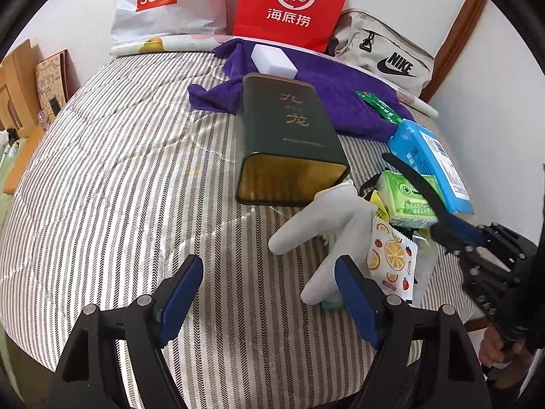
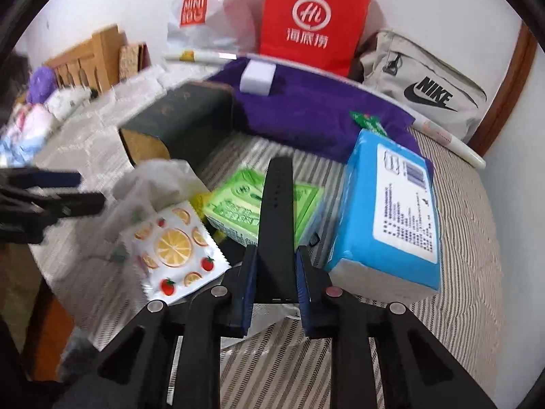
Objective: Organize soft objects
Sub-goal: 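Grasp the black watch strap with the right tool while the left tool grasps the white glove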
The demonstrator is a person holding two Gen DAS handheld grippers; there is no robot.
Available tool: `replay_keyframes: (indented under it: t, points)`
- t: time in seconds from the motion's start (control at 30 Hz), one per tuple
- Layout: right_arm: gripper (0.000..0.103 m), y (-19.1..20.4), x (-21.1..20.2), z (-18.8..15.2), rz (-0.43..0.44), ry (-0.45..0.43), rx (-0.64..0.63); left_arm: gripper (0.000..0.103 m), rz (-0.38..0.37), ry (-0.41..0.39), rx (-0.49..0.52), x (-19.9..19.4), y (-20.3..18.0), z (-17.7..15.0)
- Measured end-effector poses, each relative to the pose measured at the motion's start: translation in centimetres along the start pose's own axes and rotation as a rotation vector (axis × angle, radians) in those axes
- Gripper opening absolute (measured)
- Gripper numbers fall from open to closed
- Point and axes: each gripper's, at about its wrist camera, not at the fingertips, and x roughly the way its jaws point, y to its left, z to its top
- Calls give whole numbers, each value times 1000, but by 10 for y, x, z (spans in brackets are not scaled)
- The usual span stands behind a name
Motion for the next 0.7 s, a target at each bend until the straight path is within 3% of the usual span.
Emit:
replay_keyframes:
  t: [0.43, 0.7]
  points:
    - [21, -18, -42, -19, 60, -97, 52, 78, -87, -27, 33, -2, -23, 3]
    - [22, -42, -56, -56, 54, -70, 90, 78, -48, -29, 66, 24, -47, 23]
